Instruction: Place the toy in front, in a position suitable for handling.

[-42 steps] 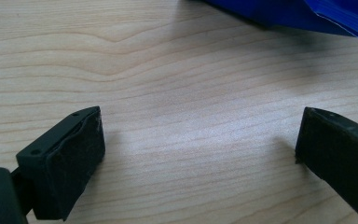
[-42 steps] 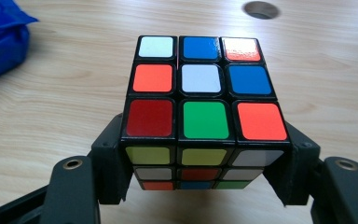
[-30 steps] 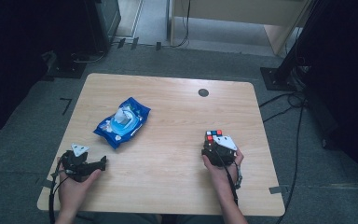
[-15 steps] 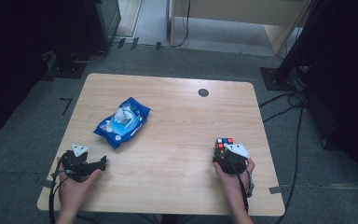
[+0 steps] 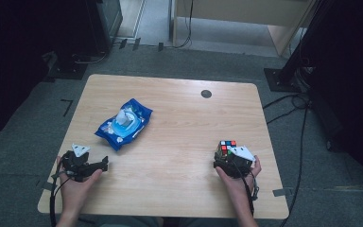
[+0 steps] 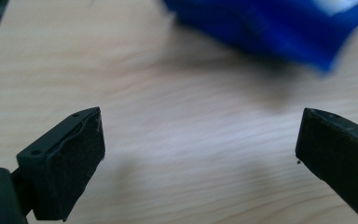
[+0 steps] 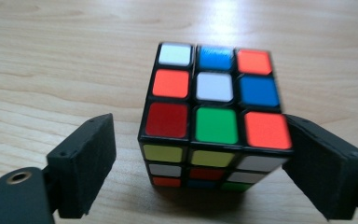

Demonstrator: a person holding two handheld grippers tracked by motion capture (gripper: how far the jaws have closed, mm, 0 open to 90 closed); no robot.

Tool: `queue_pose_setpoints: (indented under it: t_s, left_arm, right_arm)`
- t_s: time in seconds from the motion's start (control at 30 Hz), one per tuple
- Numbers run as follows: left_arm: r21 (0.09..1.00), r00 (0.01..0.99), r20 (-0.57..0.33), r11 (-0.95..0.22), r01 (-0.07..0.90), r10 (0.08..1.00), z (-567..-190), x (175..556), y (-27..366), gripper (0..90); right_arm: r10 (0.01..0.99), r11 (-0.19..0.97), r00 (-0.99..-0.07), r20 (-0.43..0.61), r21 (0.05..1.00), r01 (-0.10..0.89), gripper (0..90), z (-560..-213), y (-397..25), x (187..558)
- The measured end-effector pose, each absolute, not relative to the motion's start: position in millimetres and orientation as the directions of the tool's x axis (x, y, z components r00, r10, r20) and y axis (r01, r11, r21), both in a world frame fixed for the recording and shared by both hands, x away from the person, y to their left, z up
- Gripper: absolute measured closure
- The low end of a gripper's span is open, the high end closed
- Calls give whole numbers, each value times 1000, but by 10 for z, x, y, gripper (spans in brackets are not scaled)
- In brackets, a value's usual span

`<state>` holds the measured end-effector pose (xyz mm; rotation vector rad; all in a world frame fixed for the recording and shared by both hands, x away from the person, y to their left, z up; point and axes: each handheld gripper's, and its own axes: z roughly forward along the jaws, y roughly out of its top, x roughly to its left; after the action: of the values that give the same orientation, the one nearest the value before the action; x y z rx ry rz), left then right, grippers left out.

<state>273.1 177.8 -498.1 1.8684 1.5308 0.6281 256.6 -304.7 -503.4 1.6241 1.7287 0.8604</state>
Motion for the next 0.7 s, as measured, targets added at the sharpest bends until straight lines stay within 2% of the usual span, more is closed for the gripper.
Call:
queue_pose_setpoints:
  t_s: [0.1, 0.2, 0.27, 0.33, 0.37, 0.4, 0.53, 0.7]
  left_arm:
    - [746, 263, -49, -140, 651, 963, -4909, 2769, 1627, 15]
    - [721, 277, -49, -158, 675, 960, -4927, 2895, 1445, 18]
    - [718, 242, -36, -143, 681, 970, -4962, 2957, 1339, 88]
    - [728, 179, -21, -108, 677, 984, -4983, 2992, 1261, 217]
    - [733, 154, -12, -96, 673, 988, -4987, 3002, 1240, 319]
    - [737, 139, -34, -69, 672, 990, -4992, 3027, 1226, 390]
    - [733, 150, -82, -42, 679, 985, -5026, 3104, 1188, 591]
    - [752, 149, -119, -9, 660, 982, -5032, 3101, 1145, 796]
  right_arm:
    - [998, 32, -67, 11, 799, 600, 123, -4953, -3121, 2504]
    - [997, 27, -73, 21, 799, 600, 123, -4929, -3185, 2441]
    - [997, 18, -71, 30, 800, 600, 123, -4937, -3209, 2413]
    - [997, 8, -71, 43, 798, 602, 124, -4951, -3208, 2403]
    - [996, 12, -75, 42, 796, 605, 124, -4960, -3200, 2405]
    - [996, 15, -77, 40, 795, 607, 125, -4966, -3191, 2410]
    - [995, 29, -93, 36, 790, 613, 126, -5005, -3125, 2445]
    - [994, 51, -110, 23, 784, 618, 127, -5043, -3047, 2488]
